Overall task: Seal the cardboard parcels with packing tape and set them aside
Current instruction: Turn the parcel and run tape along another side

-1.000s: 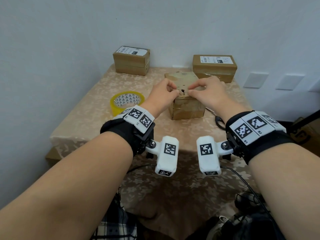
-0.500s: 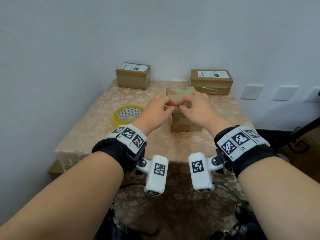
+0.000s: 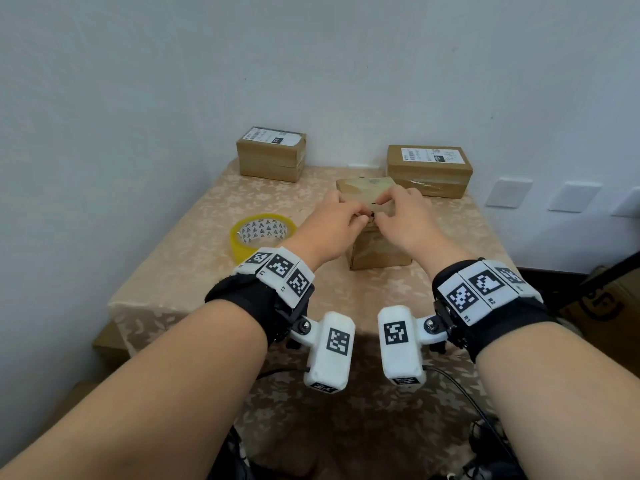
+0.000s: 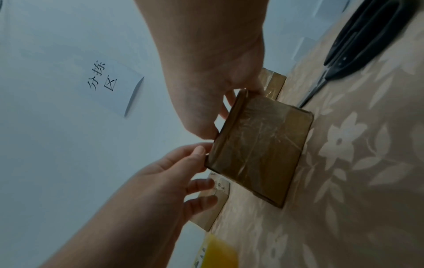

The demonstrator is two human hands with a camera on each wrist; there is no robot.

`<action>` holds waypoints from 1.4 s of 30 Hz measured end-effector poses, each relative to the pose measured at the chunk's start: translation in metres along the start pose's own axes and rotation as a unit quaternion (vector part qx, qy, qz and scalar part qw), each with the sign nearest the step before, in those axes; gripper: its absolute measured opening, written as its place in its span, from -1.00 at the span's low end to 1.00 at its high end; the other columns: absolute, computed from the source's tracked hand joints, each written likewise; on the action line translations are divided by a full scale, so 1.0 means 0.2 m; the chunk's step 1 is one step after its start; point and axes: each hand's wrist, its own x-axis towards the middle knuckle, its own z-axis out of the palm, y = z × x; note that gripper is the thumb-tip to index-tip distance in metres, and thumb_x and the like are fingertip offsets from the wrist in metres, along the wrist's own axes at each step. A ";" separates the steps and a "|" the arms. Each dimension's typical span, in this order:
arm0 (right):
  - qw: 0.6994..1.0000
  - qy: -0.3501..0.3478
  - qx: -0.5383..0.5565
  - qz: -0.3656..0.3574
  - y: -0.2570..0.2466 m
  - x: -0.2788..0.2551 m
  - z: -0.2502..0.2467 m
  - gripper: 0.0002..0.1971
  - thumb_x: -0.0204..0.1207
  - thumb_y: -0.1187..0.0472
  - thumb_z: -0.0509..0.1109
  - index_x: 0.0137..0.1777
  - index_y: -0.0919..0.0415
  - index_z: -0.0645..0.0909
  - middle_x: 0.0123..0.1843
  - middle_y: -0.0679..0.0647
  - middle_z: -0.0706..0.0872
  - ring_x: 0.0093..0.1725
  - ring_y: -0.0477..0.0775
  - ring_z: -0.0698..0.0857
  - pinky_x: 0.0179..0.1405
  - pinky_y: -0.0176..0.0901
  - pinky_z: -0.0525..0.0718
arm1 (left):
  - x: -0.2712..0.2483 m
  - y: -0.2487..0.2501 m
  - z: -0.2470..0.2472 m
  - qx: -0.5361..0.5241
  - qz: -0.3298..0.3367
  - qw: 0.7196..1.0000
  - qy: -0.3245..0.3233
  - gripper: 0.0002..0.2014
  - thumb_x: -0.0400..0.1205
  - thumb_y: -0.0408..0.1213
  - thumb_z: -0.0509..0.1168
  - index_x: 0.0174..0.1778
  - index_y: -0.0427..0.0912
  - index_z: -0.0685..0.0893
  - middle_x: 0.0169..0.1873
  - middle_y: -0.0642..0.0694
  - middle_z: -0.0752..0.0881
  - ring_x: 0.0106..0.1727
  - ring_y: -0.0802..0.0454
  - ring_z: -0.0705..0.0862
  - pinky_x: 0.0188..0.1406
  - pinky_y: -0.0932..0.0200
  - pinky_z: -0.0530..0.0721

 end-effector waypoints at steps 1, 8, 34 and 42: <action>1.000 -0.004 0.005 -0.002 0.01 0.00 -0.01 -0.73 0.59 0.18 0.28 0.28 0.08 0.52 0.34 0.16 0.45 0.42 0.25 0.36 0.40 0.04 0.40 | 0.01 0.01 0.00 0.020 0.002 1.000 -0.008 -0.70 0.73 -0.17 0.11 0.34 -0.06 0.60 0.02 -0.05 0.33 0.03 0.04 0.44 0.20 0.17 0.44; 0.999 -0.030 -0.021 -0.013 0.04 -0.02 -0.08 -0.67 0.59 0.14 0.32 0.35 0.02 0.53 0.37 0.13 0.46 0.42 0.22 0.30 0.27 -0.10 0.32 | 0.06 0.08 -0.05 0.248 0.048 0.964 -0.076 -0.61 0.71 -0.13 -0.04 0.32 0.03 0.62 0.22 -0.22 0.35 0.31 -0.18 0.29 0.36 -0.11 0.34; 0.993 0.053 -0.101 0.005 -0.07 0.02 -0.03 -0.84 0.48 -0.01 0.42 -0.02 0.00 0.71 0.15 0.08 0.66 0.26 0.20 0.53 0.15 0.04 0.56 | 0.05 0.00 0.00 -0.344 -0.083 0.935 -0.002 -0.81 0.77 -0.37 -0.03 0.05 -0.14 0.50 -0.13 -0.14 0.55 -0.30 0.13 0.48 -0.27 0.21 0.60; 0.969 -0.007 -0.244 -0.047 -0.21 0.07 -0.03 -0.82 0.54 0.34 0.35 0.12 0.23 0.58 0.05 0.13 0.64 -0.03 0.16 0.59 -0.18 -0.05 0.53 | 0.03 -0.05 0.01 -0.384 -0.081 0.920 0.000 -0.80 0.77 -0.42 -0.06 0.06 -0.17 0.46 -0.05 -0.26 0.53 -0.26 0.08 0.52 -0.24 0.24 0.64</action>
